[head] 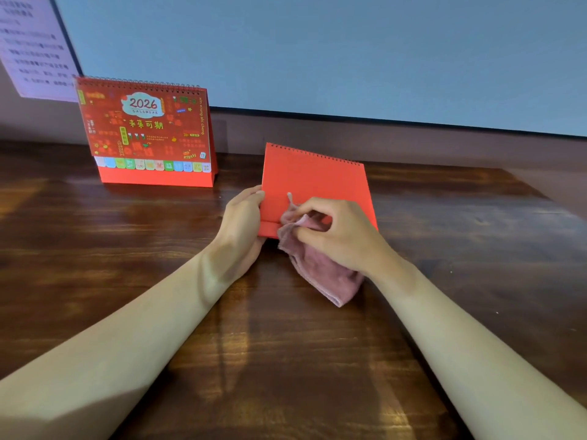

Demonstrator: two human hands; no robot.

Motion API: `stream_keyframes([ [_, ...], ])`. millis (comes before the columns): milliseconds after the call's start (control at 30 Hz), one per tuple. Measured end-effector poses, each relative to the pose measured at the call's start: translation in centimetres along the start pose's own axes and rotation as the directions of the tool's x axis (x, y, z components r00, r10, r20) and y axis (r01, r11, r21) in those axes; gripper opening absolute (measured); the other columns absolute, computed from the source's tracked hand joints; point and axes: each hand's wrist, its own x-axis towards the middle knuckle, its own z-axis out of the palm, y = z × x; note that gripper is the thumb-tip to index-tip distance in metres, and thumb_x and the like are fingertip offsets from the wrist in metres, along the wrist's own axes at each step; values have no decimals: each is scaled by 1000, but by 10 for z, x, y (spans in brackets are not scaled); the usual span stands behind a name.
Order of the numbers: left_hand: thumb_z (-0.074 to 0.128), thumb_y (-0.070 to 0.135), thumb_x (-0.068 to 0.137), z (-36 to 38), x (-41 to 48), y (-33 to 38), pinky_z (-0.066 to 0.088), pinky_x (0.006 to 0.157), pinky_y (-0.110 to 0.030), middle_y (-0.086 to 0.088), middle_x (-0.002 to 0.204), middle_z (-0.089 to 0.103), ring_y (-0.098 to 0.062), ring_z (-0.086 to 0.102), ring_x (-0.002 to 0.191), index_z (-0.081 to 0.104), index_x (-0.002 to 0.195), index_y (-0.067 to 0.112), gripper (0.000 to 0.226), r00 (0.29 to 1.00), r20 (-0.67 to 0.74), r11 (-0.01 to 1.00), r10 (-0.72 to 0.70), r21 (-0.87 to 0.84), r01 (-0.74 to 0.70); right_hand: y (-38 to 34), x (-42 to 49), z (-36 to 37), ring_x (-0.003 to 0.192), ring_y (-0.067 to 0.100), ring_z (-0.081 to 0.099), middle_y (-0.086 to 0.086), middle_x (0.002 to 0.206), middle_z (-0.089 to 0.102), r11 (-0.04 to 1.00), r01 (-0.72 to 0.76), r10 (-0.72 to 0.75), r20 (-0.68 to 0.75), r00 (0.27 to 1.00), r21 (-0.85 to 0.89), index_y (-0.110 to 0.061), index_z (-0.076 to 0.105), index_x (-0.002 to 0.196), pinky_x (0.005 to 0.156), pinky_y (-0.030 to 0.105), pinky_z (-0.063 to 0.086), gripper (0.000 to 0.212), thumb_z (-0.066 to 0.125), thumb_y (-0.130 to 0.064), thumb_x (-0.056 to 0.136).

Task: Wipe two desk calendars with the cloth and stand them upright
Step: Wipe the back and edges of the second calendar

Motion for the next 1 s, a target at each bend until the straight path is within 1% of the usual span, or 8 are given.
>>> stream_keyframes([
  [100, 37, 9, 112, 1, 2, -1, 61, 95, -44, -21, 127, 74, -38, 73, 117, 61, 139, 3, 37, 1000, 3, 1000, 3, 27, -3, 2, 0, 2, 103, -6, 68, -24, 103, 76, 999, -25, 23, -49, 999, -23, -32, 79, 102, 94, 25, 53, 25, 72, -14, 85],
  [200, 37, -4, 105, -2, 1, -1, 62, 86, -35, -21, 118, 74, -31, 74, 102, 63, 136, 0, 40, 1000, -4, 1000, 16, 15, -16, -9, 4, 16, 103, 1, 63, -21, 109, 75, 989, 81, -83, -17, 996, -122, -32, 78, 112, 93, 23, 47, 26, 73, -21, 89],
  [333, 35, -11, 100, -7, -2, -1, 61, 81, -35, -18, 109, 75, -27, 73, 97, 67, 132, 5, 47, 1000, -11, 999, 24, 39, -24, -16, 2, 29, 98, 11, 58, -19, 103, 72, 985, 137, -134, 42, 990, -103, -30, 77, 118, 86, 22, 44, 33, 74, -15, 89],
  [433, 33, -10, 103, -4, -2, 0, 62, 86, -38, -19, 117, 76, -31, 75, 101, 65, 134, 4, 47, 998, -43, 999, 40, 36, -38, -6, 1, 16, 101, -5, 59, -31, 99, 67, 990, 97, -97, 5, 995, -99, -32, 78, 110, 90, 13, 42, 28, 74, -19, 86],
  [633, 33, -3, 109, -3, -1, 0, 60, 97, -35, -6, 122, 77, -23, 74, 113, 63, 140, 11, 46, 996, -86, 998, 37, 61, -32, 38, -23, -25, 90, -5, 69, -27, 93, 75, 967, -188, 142, -245, 959, -173, -37, 74, 86, 81, 36, 58, 4, 73, -37, 81],
  [733, 33, -2, 110, -2, -4, 1, 61, 96, -32, -5, 121, 78, -19, 76, 111, 63, 140, 14, 46, 997, -62, 997, 44, 71, -40, 48, -24, -31, 89, 2, 69, -19, 91, 76, 921, -297, 202, -343, 918, -252, -33, 73, 81, 78, 38, 58, 10, 70, -42, 83],
  [900, 32, 0, 112, -3, -6, 3, 60, 101, -34, -4, 123, 77, -19, 75, 114, 61, 142, 16, 45, 996, -66, 997, 52, 52, -49, 40, -24, -21, 90, 2, 68, -19, 94, 74, 937, -174, 94, -260, 961, -305, -35, 76, 90, 79, 34, 57, 9, 74, -43, 86],
  [1000, 31, 1, 112, -3, -8, 2, 59, 101, -34, -3, 121, 78, -18, 76, 112, 61, 139, 18, 44, 997, -57, 997, 53, 61, -49, 45, -26, -31, 87, 1, 68, -21, 93, 74, 945, -207, 144, -244, 959, -253, -40, 78, 90, 74, 32, 56, 11, 74, -49, 85],
])
